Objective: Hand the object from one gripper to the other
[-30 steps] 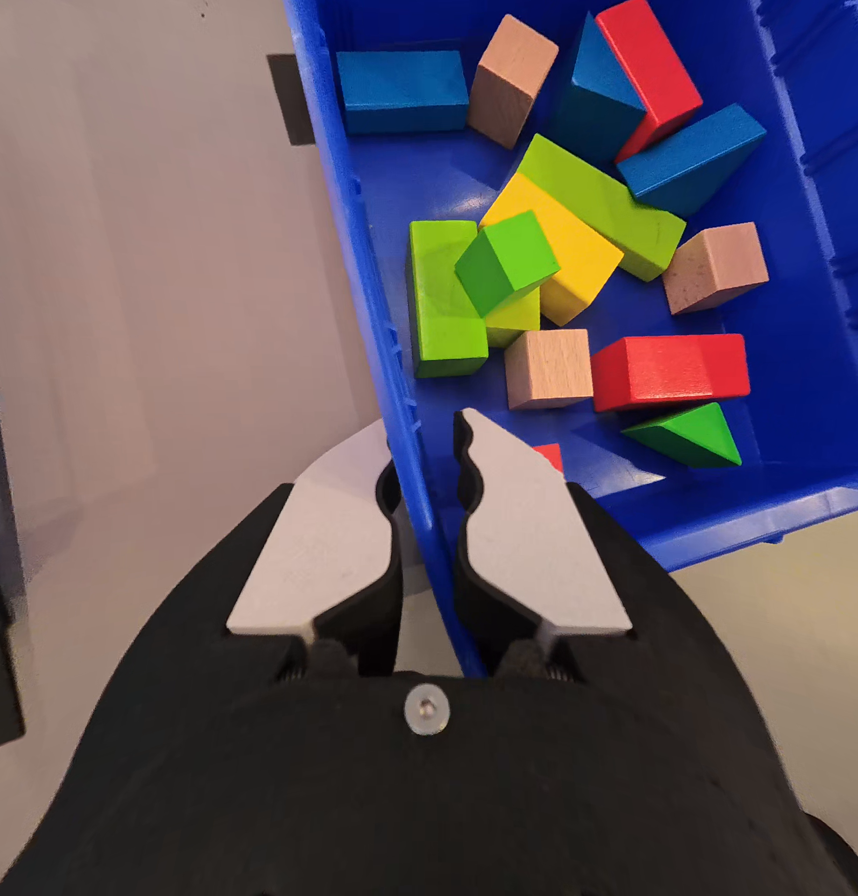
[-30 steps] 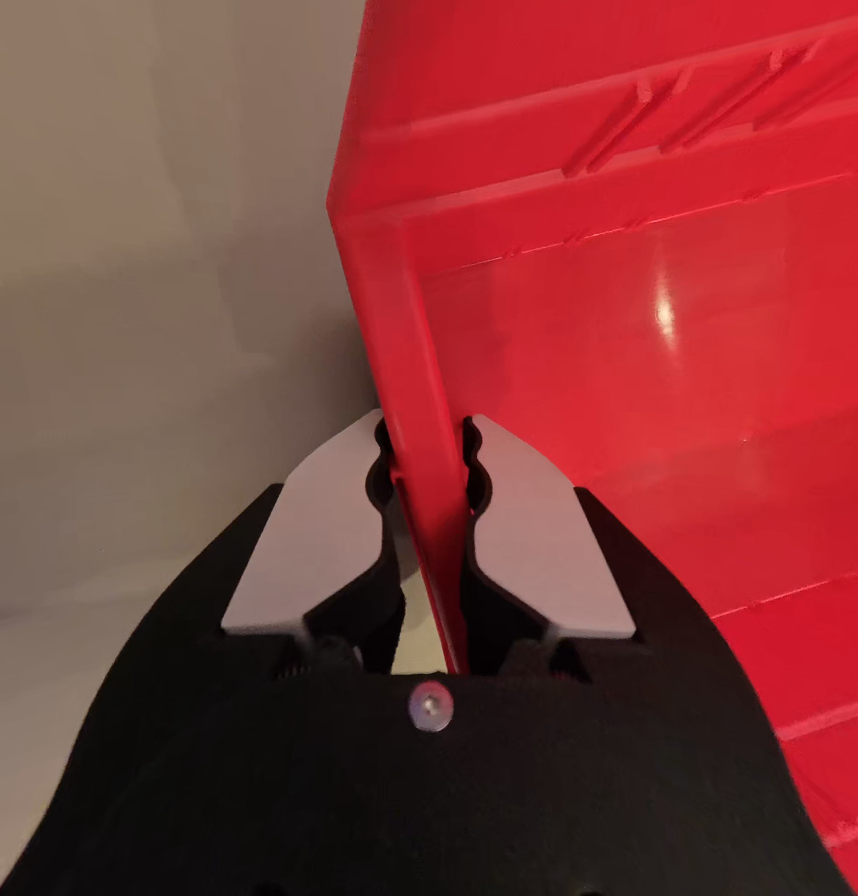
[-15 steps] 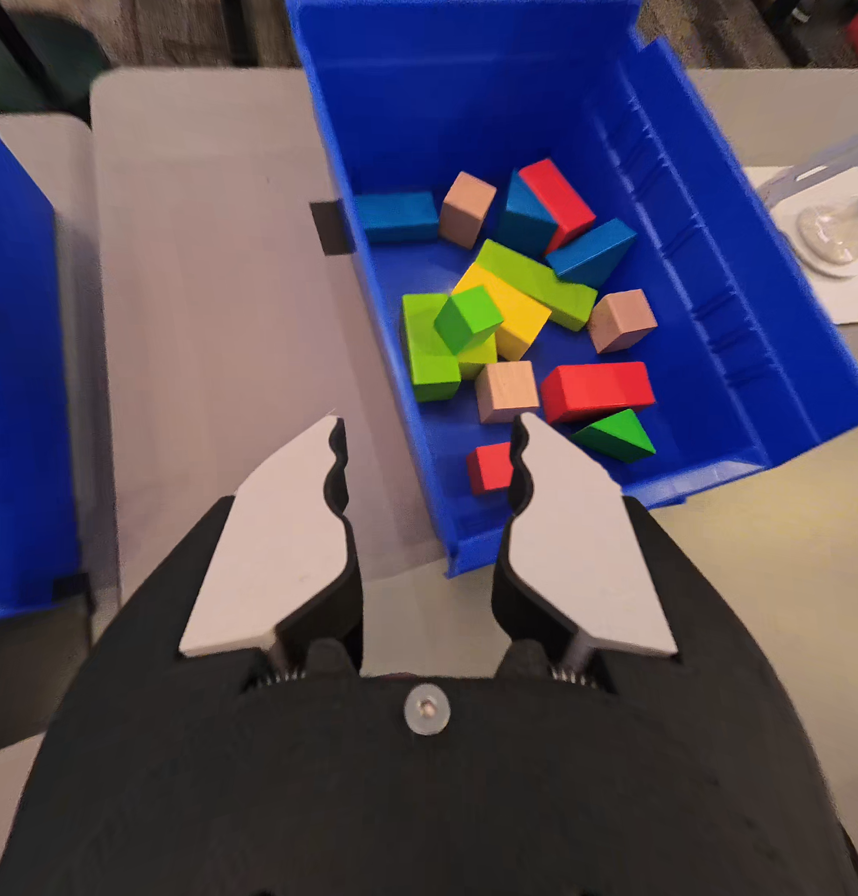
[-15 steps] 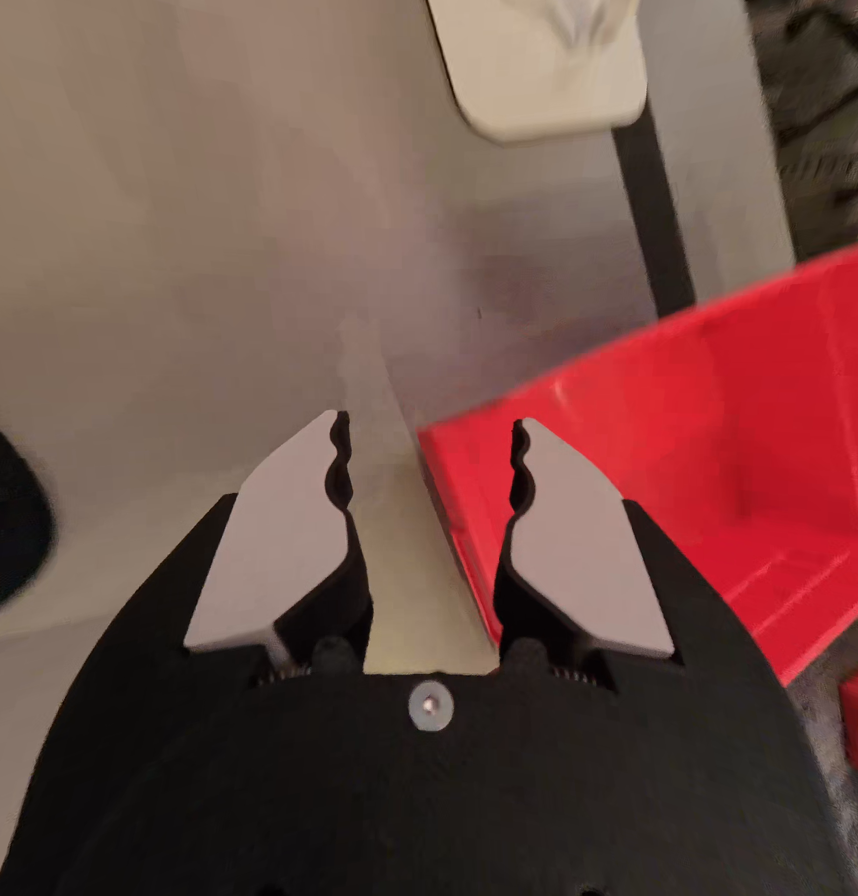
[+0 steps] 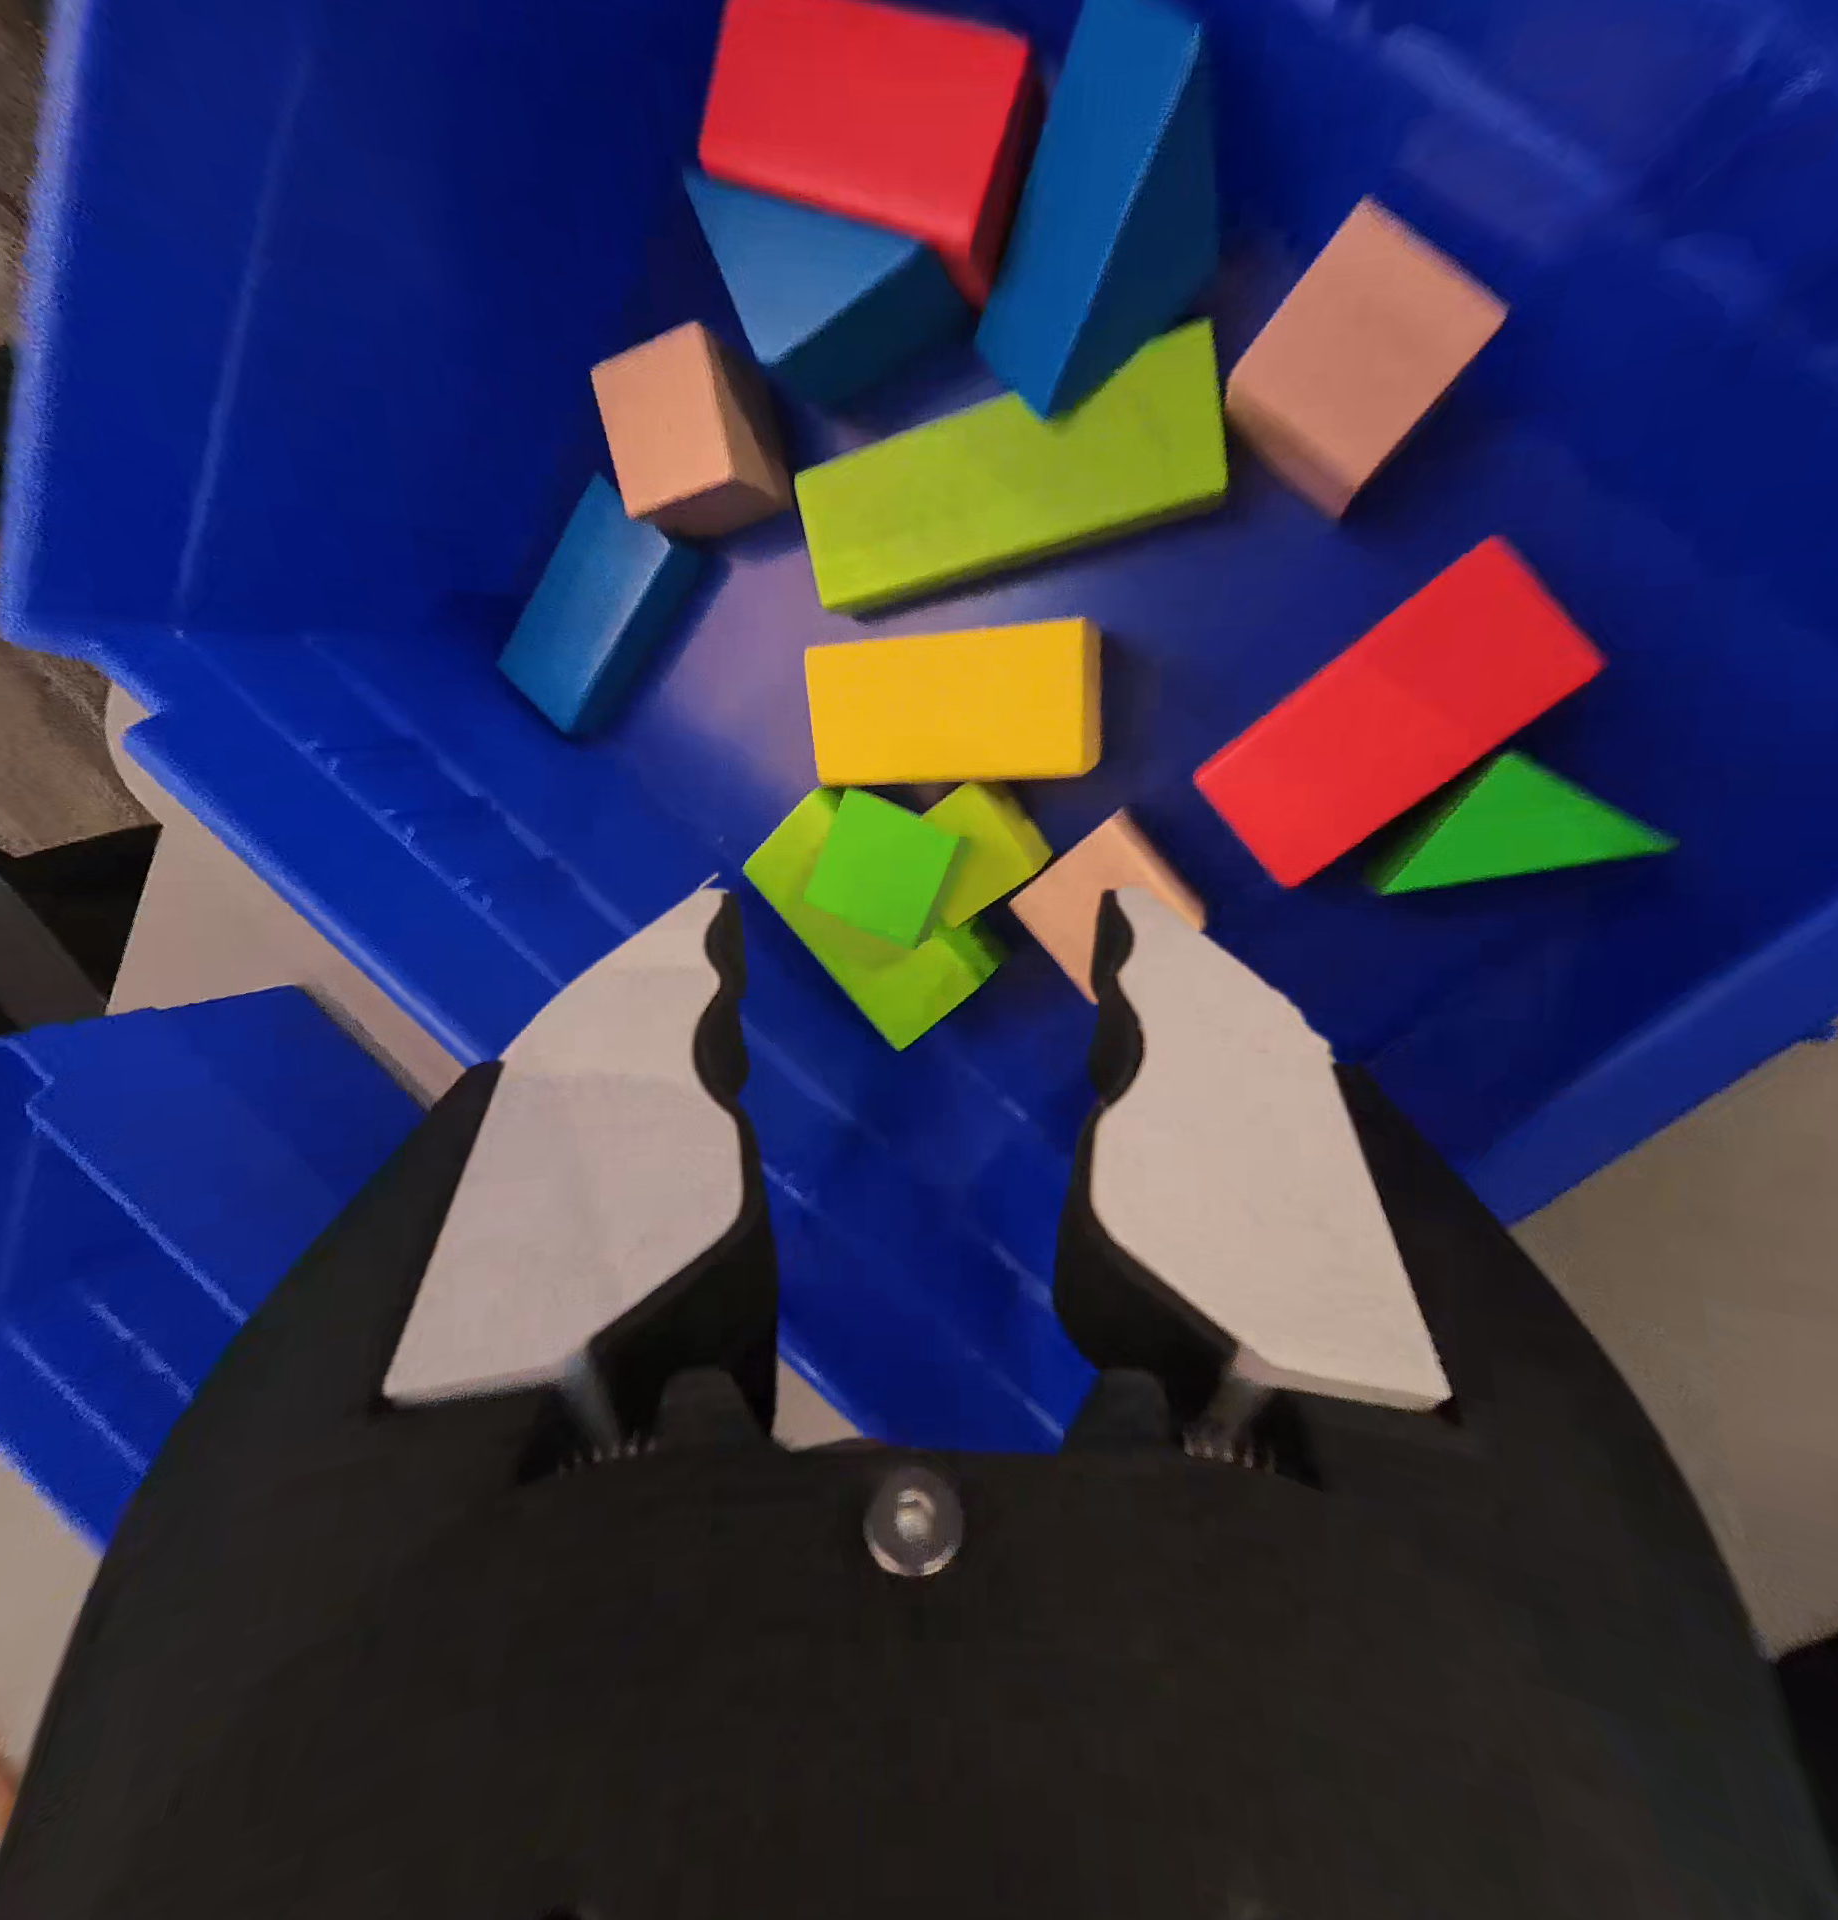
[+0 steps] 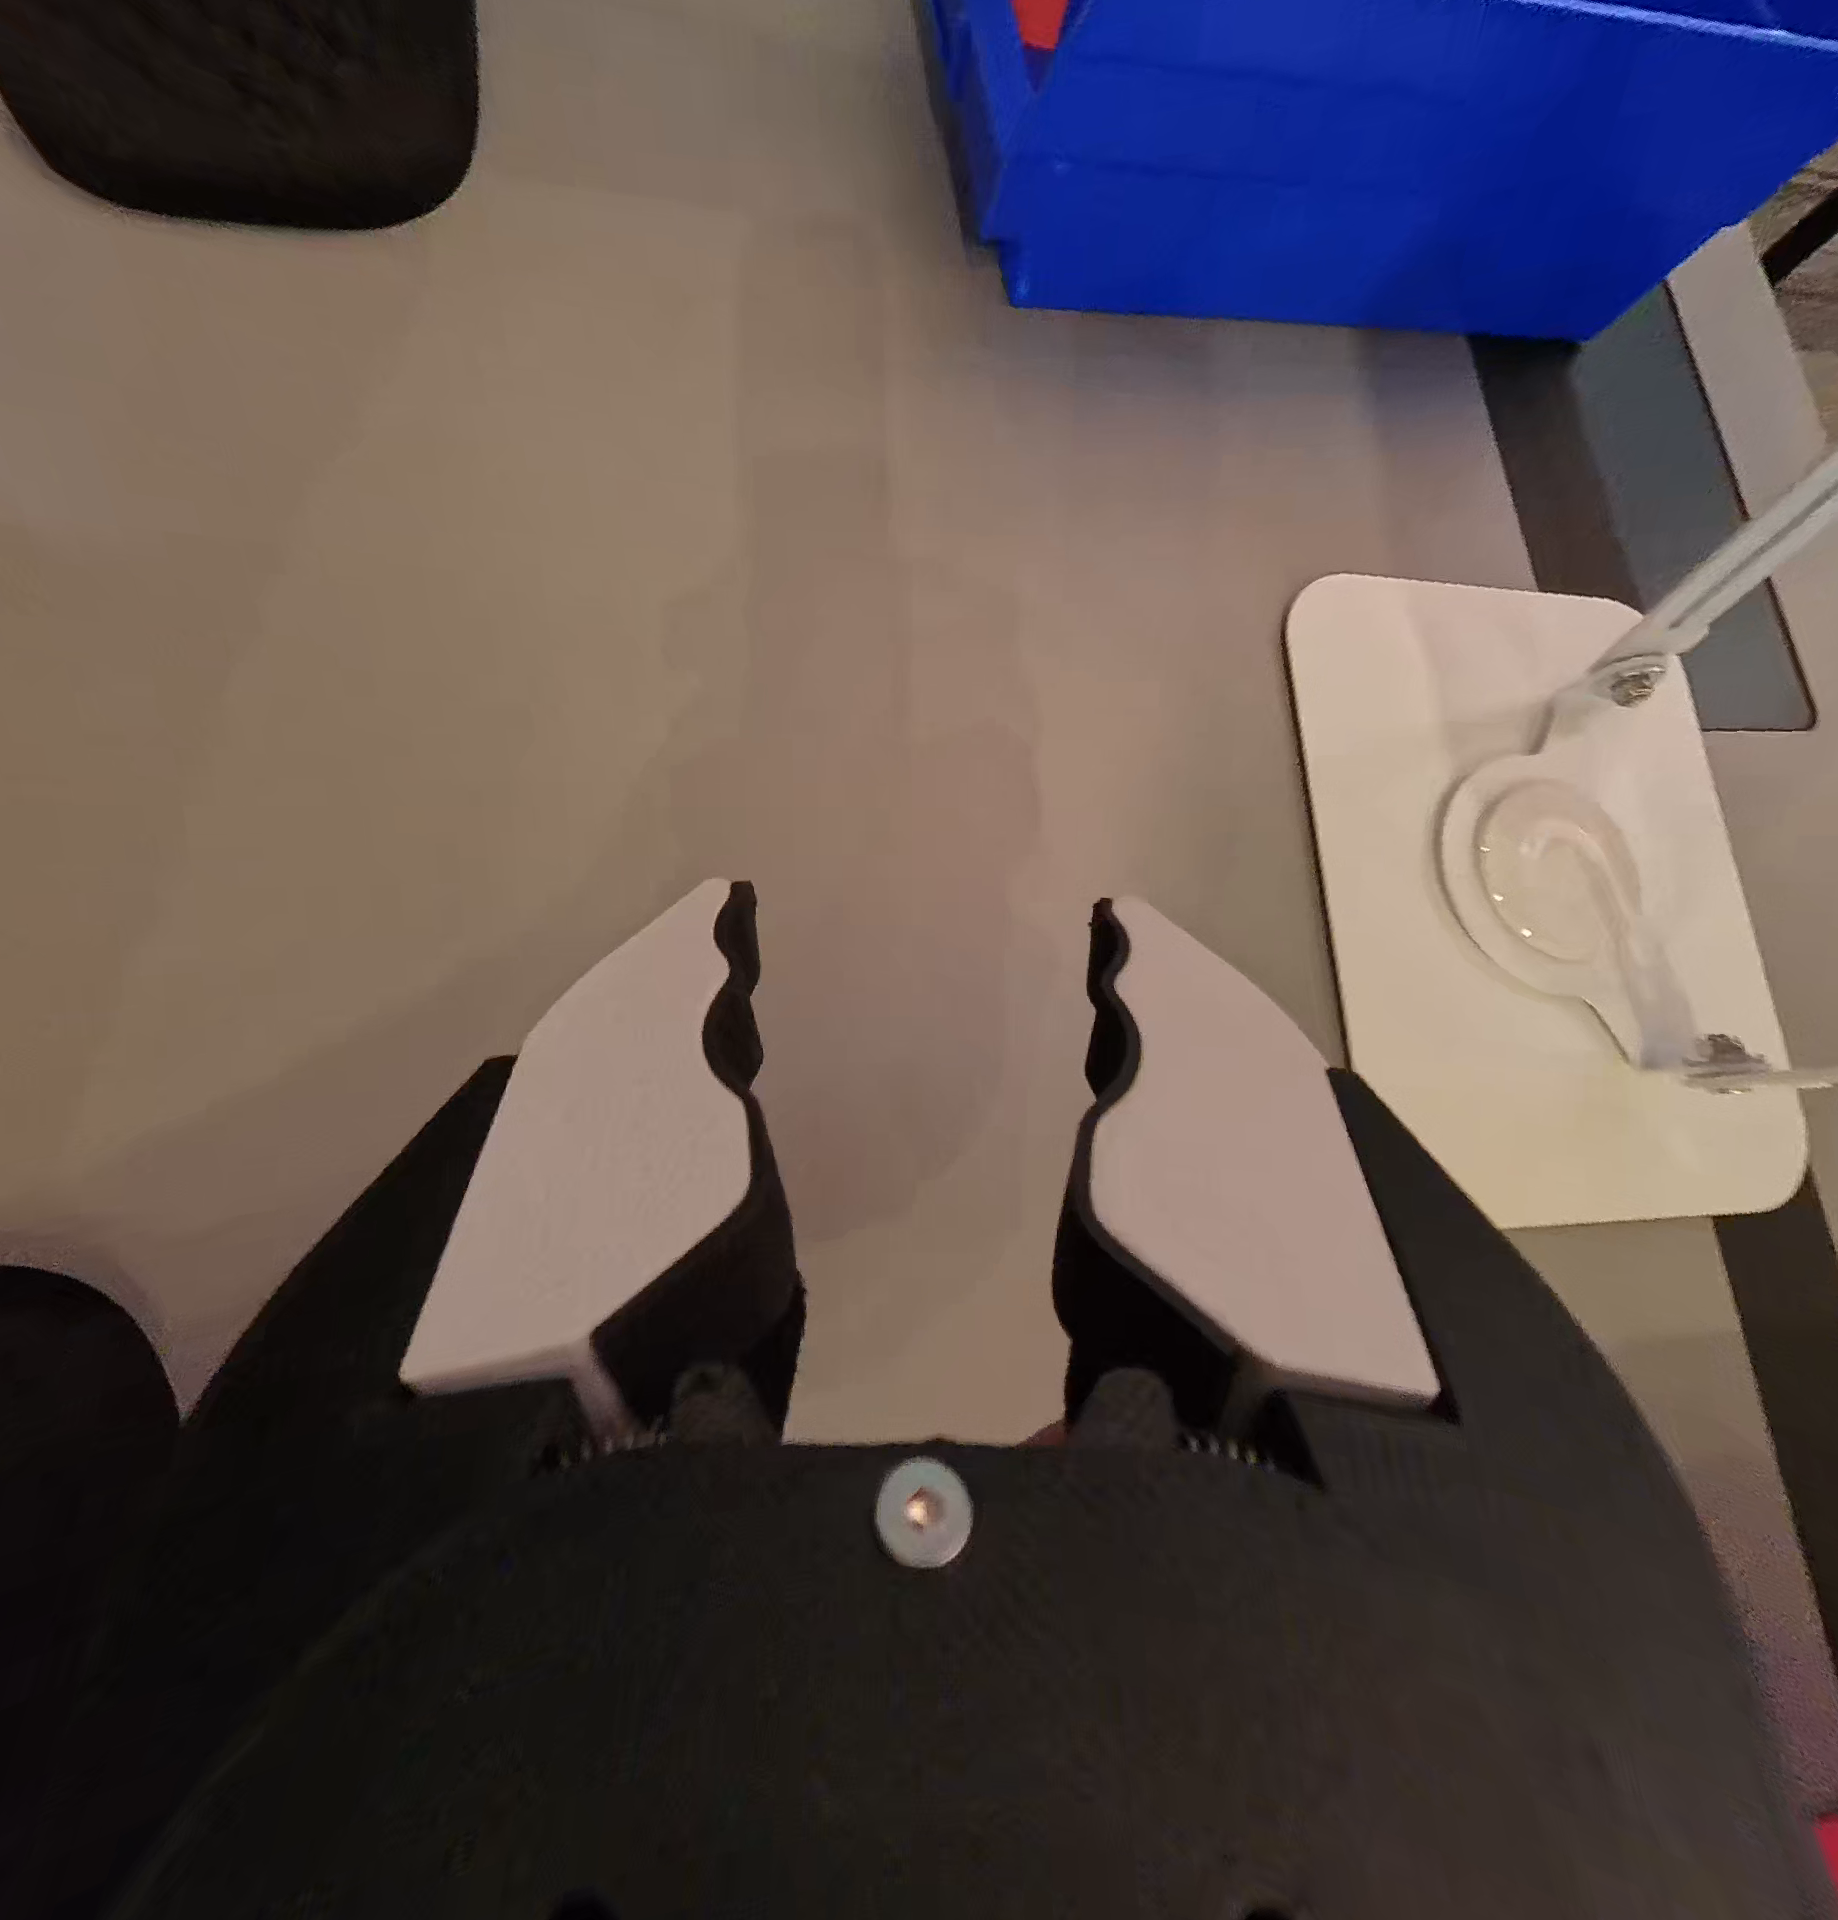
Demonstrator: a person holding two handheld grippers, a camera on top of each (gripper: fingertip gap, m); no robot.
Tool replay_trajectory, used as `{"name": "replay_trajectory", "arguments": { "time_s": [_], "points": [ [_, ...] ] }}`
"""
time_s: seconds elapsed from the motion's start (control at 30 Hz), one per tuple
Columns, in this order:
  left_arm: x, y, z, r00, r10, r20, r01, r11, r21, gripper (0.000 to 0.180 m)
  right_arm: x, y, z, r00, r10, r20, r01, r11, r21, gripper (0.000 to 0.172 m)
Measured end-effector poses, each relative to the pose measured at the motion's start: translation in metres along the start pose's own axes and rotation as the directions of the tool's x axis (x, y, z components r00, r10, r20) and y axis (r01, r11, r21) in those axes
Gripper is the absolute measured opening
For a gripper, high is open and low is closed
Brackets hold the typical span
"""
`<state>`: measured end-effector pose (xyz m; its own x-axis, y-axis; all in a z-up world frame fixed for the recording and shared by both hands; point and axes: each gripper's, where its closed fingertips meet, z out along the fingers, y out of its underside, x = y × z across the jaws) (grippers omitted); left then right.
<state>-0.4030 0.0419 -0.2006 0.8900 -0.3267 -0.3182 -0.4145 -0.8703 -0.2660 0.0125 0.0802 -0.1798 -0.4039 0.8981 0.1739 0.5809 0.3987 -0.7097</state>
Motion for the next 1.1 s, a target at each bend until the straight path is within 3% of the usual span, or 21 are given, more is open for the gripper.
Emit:
{"name": "replay_trajectory", "arguments": {
  "time_s": [0.2, 0.33, 0.57, 0.67, 0.73, 0.83, 0.93, 1.03, 1.1],
  "points": [
    [-0.003, 0.008, 0.021, 0.99, 0.131, -0.051, -0.136, 0.984, -0.114, 0.045, -0.007, 0.002, 0.0, 0.999, 0.042, 0.029, -0.043, 0.998, 0.052, 0.059],
    [-0.008, 0.015, 0.029, 0.989, 0.144, -0.038, -0.149, 0.971, -0.186, 0.037, -0.01, 0.003, -0.002, 0.998, 0.049, 0.03, -0.051, 0.996, 0.067, 0.057],
    [-0.012, 0.008, 0.02, 0.999, 0.046, -0.003, -0.046, 0.998, -0.053, 0.03, -0.009, -0.02, -0.005, 0.997, 0.077, 0.007, -0.078, 0.985, 0.156, 0.059],
    [0.005, -0.013, -0.012, 0.988, -0.112, -0.11, 0.131, 0.976, 0.174, 0.03, 0.003, -0.051, -0.009, 0.992, 0.018, -0.128, 0.01, 0.976, 0.219, 0.065],
    [0.035, -0.042, -0.05, 0.931, -0.184, -0.316, 0.298, 0.882, 0.364, 0.029, 0.008, -0.08, -0.011, 0.971, -0.057, -0.233, 0.118, 0.96, 0.255, 0.067],
    [0.096, -0.085, -0.118, 0.768, -0.09, -0.634, 0.507, 0.691, 0.516, 0.029, 0.018, -0.118, -0.006, 0.896, -0.203, -0.394, 0.303, 0.93, 0.209, 0.066],
    [0.157, -0.109, -0.149, 0.693, 0.057, -0.718, 0.523, 0.646, 0.556, 0.029, 0.022, -0.15, 0.003, 0.81, -0.324, -0.489, 0.454, 0.874, 0.174, 0.055],
    [0.206, -0.129, -0.168, 0.529, 0.162, -0.833, 0.599, 0.624, 0.502, 0.029, 0.021, -0.164, 0.017, 0.752, -0.418, -0.51, 0.545, 0.83, 0.122, 0.054],
    [0.226, -0.138, -0.169, 0.463, 0.194, -0.865, 0.615, 0.632, 0.471, 0.029, 0.02, -0.167, 0.024, 0.724, -0.459, -0.514, 0.58, 0.81, 0.093, 0.05]
  ]
}}
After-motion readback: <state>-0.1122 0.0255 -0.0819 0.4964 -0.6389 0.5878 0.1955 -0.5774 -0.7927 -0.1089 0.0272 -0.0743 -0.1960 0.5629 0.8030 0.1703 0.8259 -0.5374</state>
